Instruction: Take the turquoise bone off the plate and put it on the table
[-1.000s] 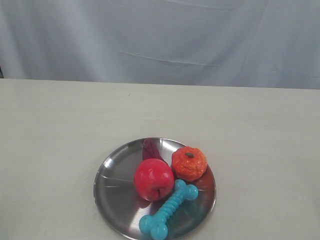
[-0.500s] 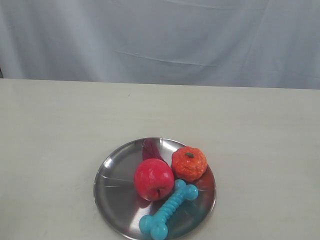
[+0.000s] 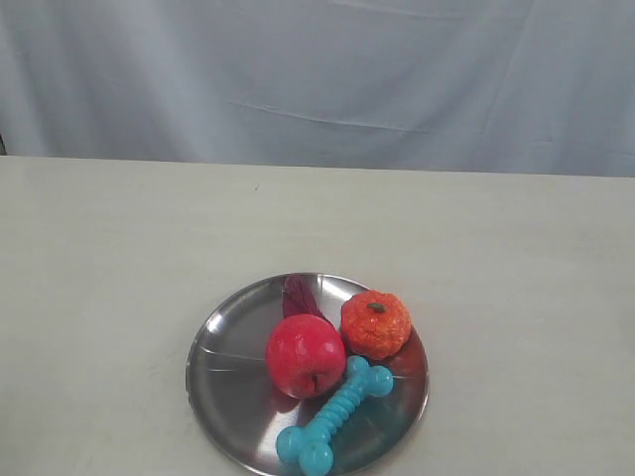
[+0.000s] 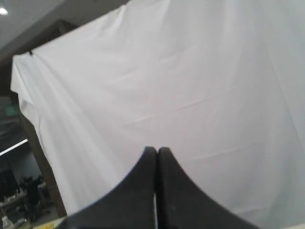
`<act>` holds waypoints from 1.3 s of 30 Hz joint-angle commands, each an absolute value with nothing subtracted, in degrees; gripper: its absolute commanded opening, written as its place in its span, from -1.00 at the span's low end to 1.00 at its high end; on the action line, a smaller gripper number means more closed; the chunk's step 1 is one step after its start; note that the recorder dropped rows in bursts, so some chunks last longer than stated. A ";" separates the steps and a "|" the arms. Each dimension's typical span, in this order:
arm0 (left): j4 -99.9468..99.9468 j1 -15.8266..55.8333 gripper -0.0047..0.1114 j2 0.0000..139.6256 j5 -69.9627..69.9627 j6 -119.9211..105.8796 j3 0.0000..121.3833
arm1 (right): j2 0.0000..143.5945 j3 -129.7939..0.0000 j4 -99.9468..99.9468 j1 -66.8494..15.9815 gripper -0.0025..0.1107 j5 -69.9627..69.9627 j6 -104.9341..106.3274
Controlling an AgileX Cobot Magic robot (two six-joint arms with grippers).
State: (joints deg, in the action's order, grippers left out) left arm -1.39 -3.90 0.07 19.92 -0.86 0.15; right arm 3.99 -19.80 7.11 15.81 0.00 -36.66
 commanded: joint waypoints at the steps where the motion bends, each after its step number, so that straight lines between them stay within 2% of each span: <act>1: -1.46 -3.46 -0.92 0.00 19.62 -0.62 0.00 | 11.78 -28.44 7.68 10.42 -0.96 10.41 -31.64; 10: -1.46 -3.46 -0.92 0.00 19.62 -0.62 0.00 | 36.77 -48.60 7.43 -14.46 -0.96 38.05 -10.72; 14: -1.46 -3.46 -0.92 0.00 19.62 -0.62 0.00 | 47.34 -56.03 9.54 -22.19 -0.96 47.87 -7.14; 24: -1.46 -3.46 -0.92 0.00 19.62 -0.62 0.00 | 66.55 -66.13 16.12 -23.40 -0.96 54.59 2.52; 32: -1.46 -3.46 -0.92 0.00 19.62 -0.62 0.00 | 77.47 -65.85 2.65 -23.40 -0.95 57.09 26.53; 35: -1.46 -3.46 -0.92 0.00 19.62 -0.62 0.00 | 81.38 -65.85 0.00 -23.40 -0.72 57.41 28.00; 39: -1.46 -3.46 -0.92 0.00 19.62 -0.62 0.00 | 85.81 -65.85 0.40 -23.40 -0.08 56.56 29.22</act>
